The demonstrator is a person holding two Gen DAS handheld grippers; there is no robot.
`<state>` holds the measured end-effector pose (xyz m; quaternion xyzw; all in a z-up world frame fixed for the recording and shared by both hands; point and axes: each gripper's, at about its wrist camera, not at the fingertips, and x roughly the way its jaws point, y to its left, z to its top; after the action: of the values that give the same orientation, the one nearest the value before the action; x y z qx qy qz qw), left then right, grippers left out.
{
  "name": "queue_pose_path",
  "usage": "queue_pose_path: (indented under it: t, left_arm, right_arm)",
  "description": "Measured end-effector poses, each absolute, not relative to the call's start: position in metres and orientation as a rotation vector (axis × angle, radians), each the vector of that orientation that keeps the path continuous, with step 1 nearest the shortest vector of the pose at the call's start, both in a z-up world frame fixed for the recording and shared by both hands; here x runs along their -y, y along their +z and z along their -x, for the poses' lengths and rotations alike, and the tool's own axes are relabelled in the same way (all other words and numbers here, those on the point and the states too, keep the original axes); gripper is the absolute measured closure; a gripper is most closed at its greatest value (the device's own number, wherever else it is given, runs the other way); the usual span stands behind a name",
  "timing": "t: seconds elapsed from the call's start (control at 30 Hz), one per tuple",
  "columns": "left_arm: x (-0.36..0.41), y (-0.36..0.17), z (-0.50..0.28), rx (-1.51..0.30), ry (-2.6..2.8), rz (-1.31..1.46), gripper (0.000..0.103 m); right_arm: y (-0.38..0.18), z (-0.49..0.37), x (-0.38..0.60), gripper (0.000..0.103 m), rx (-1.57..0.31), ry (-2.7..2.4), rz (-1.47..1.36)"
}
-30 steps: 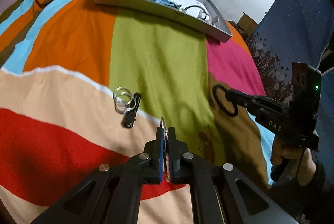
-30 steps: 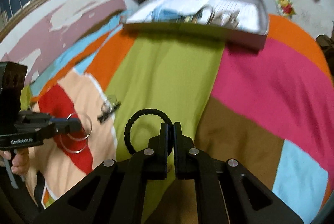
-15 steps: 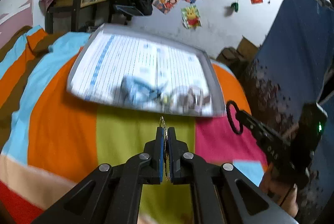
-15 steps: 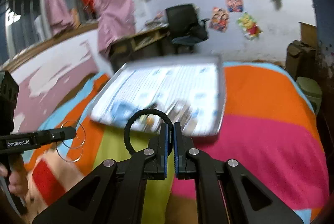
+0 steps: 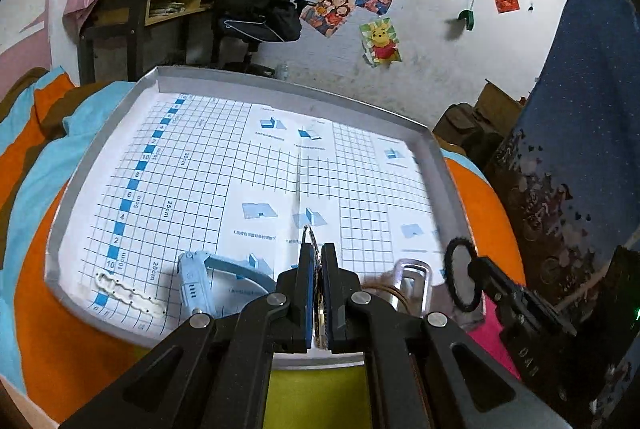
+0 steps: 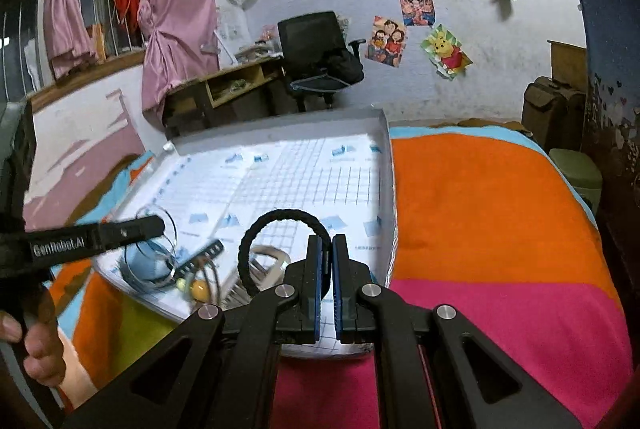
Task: Organize jewelry
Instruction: 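Carry the hair tie and key into the tray and open both tools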
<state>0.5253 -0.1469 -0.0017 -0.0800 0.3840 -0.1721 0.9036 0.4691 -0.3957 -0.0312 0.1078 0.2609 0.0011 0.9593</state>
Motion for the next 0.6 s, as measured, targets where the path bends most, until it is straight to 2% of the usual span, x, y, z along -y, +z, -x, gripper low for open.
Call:
queue_pose_path:
  t: [0.2, 0.27, 0.3, 0.37, 0.4, 0.43, 0.5, 0.53, 0.6]
  left_arm:
    - [0.149, -0.009, -0.528, -0.795, -0.319, 0.14, 0.099]
    - [0.148, -0.009, -0.525, -0.797, -0.312, 0.13, 0.095]
    - [0.148, -0.008, -0.524, -0.796, -0.306, 0.123, 0.089]
    - [0.146, -0.005, -0.52, -0.786, -0.295, 0.118, 0.076]
    - [0.143, -0.003, -0.518, -0.774, -0.289, 0.123, 0.069]
    - [0.141, -0.001, -0.515, -0.755, -0.284, 0.13, 0.065]
    - [0.137, 0.006, -0.506, -0.717, -0.262, 0.131, 0.04]
    - [0.136, 0.01, -0.502, -0.698, -0.253, 0.129, 0.033]
    - [0.133, 0.018, -0.49, -0.655, -0.247, 0.12, 0.031]
  right_arm:
    - [-0.04, -0.473, 0.391, 0.098, -0.556, 0.002, -0.203]
    - [-0.039, -0.471, 0.391, 0.095, -0.552, -0.002, -0.2]
    - [-0.037, -0.468, 0.391, 0.093, -0.546, -0.008, -0.196]
    - [-0.034, -0.465, 0.392, 0.075, -0.534, -0.011, -0.193]
    - [-0.032, -0.462, 0.393, 0.072, -0.523, -0.016, -0.19]
    - [-0.031, -0.459, 0.394, 0.07, -0.515, -0.018, -0.192]
    - [-0.026, -0.453, 0.398, 0.07, -0.503, -0.021, -0.204]
    - [-0.023, -0.449, 0.399, 0.069, -0.495, -0.025, -0.208]
    - [-0.017, -0.443, 0.401, 0.069, -0.478, -0.032, -0.209]
